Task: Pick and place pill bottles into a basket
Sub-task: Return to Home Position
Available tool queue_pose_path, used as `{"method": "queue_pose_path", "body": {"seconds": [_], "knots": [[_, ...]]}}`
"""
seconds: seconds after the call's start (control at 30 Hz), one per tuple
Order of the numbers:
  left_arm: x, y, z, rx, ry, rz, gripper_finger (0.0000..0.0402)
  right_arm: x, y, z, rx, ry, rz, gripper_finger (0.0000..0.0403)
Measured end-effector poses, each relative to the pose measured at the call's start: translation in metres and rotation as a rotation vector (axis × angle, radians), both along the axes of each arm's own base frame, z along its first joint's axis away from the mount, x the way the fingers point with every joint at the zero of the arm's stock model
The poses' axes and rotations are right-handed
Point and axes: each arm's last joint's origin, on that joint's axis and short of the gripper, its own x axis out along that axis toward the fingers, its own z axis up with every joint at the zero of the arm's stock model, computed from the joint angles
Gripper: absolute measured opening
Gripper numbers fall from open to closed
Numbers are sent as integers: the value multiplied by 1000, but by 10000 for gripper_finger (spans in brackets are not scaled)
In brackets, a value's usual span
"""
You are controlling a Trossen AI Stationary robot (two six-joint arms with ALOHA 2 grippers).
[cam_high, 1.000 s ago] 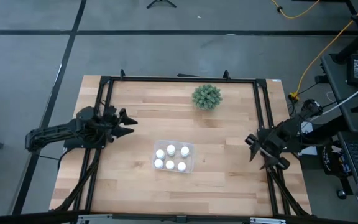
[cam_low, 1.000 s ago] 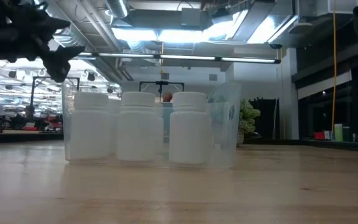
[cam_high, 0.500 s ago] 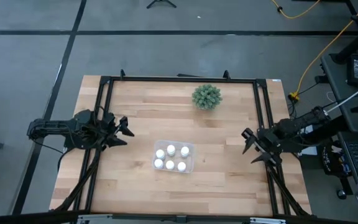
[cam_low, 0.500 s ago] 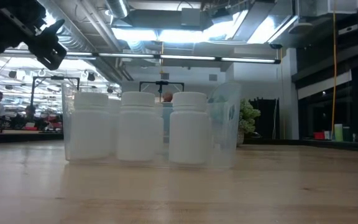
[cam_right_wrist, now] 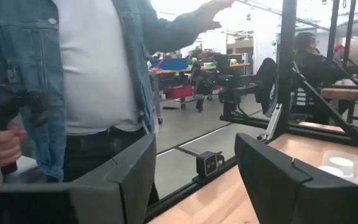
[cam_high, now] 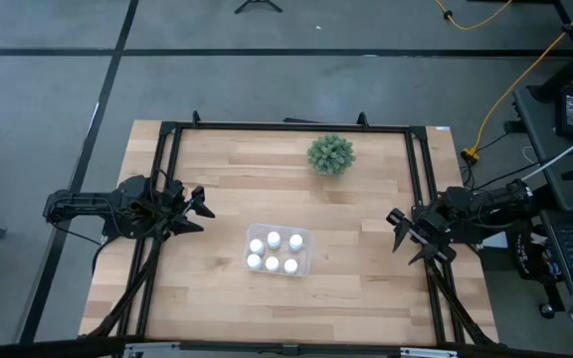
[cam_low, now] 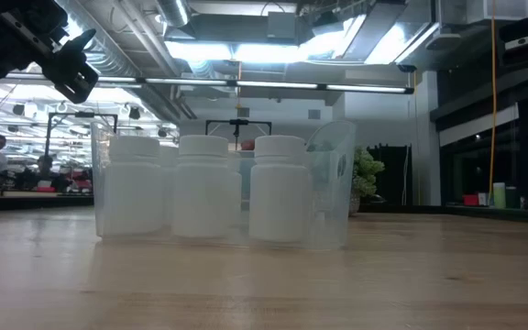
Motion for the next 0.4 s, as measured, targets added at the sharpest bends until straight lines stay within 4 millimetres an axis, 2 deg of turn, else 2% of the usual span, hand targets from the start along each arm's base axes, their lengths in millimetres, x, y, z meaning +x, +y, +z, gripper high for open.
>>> {"method": "queue_pose_path", "body": {"seconds": [0.1, 0.3, 0.4], "knots": [[0, 0, 0, 0, 0, 0, 244, 1, -1, -1, -11, -3, -25, 222], [0, 0, 0, 0, 0, 0, 244, 7, -9, -2, 85, 66, -380, 222], [0, 0, 0, 0, 0, 0, 244, 8, -9, -6, 23, 76, -388, 222]]}}
